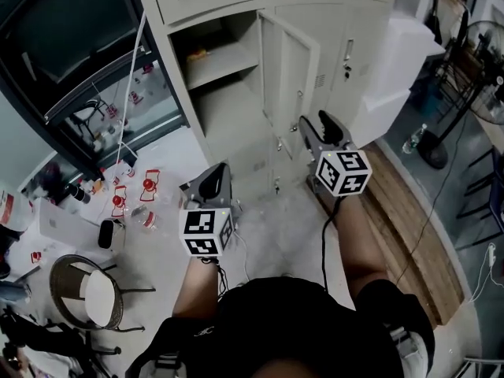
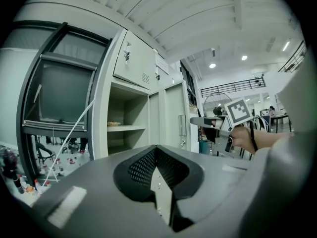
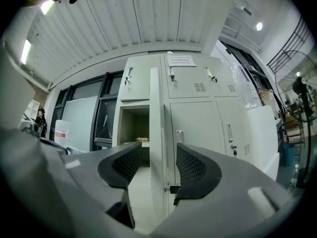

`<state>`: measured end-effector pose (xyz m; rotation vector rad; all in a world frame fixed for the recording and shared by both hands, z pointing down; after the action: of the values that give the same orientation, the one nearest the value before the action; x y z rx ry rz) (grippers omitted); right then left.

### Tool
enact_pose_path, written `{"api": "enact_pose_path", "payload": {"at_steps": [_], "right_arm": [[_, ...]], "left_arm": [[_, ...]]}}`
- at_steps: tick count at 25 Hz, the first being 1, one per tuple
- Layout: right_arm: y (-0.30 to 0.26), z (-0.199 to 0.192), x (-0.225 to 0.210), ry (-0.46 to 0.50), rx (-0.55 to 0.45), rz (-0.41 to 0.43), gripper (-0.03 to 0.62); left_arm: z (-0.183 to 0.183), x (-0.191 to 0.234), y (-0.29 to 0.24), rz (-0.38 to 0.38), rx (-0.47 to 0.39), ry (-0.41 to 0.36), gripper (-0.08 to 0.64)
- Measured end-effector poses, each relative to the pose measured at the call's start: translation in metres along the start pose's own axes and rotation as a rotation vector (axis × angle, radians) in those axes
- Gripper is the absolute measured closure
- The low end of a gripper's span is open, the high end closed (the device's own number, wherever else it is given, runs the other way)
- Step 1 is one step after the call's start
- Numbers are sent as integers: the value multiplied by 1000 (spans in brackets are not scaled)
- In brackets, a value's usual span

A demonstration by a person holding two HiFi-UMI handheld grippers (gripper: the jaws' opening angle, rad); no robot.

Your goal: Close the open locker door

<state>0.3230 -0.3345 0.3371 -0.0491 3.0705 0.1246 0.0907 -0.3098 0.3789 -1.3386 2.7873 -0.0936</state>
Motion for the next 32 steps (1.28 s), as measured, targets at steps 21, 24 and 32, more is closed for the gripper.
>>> {"api": "enact_pose_path", "payload": {"at_steps": [21,24,32], "right_arm": [[-27,-12,36,33,57,84,477],[-27,-13,49,41,65,93,476],[-33,-15,79,53,72,61,469]], "left_arm": [[-15,19,27,132,25,24,558],[-18,21,33,136,23,32,558],[-24,44,54,135,22,46,558]]}}
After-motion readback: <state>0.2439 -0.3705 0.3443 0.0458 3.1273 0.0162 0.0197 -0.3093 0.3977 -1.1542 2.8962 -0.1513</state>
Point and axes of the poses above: the fingertips, and each gripper's own axes: y backward along the fingers, x to its left, z out of its top, the point moved 1 cm from there along y, backward along the fingers, and after that the axes turned 12 degrees about -z, right-handed, at the moved point
